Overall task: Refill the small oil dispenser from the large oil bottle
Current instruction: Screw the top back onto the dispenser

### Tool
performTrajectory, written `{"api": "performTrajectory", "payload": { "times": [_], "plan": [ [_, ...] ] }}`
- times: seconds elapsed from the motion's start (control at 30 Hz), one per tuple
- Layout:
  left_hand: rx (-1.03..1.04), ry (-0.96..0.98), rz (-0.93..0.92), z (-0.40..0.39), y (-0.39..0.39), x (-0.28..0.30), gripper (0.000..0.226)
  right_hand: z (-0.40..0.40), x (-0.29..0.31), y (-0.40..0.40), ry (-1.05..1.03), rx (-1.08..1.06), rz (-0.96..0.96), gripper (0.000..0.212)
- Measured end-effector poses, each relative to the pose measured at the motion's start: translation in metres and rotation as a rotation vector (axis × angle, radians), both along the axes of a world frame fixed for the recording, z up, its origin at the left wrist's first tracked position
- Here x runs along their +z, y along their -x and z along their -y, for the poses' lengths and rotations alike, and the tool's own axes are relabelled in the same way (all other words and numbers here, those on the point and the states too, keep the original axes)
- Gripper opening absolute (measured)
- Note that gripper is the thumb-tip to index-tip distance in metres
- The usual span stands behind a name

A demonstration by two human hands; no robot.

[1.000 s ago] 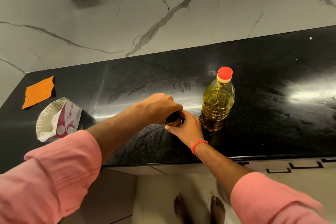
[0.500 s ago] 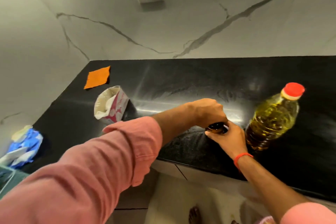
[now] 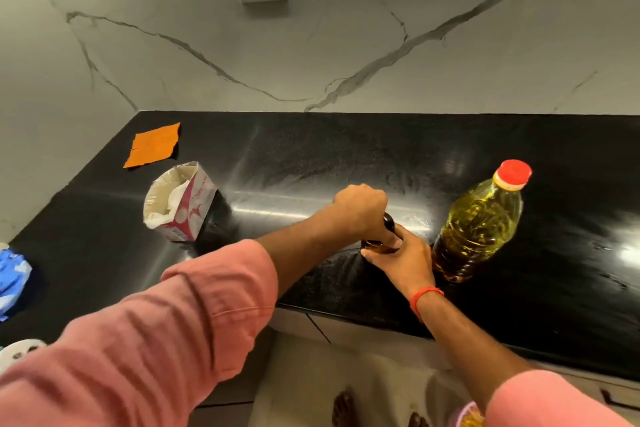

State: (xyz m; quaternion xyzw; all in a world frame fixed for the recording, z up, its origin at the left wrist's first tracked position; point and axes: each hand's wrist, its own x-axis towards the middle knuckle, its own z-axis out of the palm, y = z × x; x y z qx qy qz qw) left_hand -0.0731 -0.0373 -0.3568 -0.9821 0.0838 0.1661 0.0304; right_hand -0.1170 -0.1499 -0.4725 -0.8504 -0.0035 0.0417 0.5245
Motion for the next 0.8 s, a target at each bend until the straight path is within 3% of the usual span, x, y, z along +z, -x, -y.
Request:
{"api": "performTrajectory", "payload": {
  "times": [0.2, 0.43, 0.67, 0.8],
  "plan": [
    [-0.066, -0.056, 0.091, 0.005, -0.002, -0.005, 0.052, 0.002, -0.002, -0.002, 0.017, 0.008, -0.03, 0.042],
    [-0.187, -0.099, 0.054, 0.0, -0.005, -0.003, 0.053, 0.003, -0.002, -0.002, 0.015, -0.009, -0.053, 0.047],
    [-0.465, -0.16, 0.043, -0.006, -0.012, -0.004, 0.041, 0.008, -0.001, 0.0, 0.03, 0.005, -0.035, 0.039],
    [-0.487, -0.156, 0.019, -0.004, -0.013, -0.001, 0.039, 0.012, -0.003, 0.001, 0.032, 0.028, -0.038, 0.041]
  ]
}}
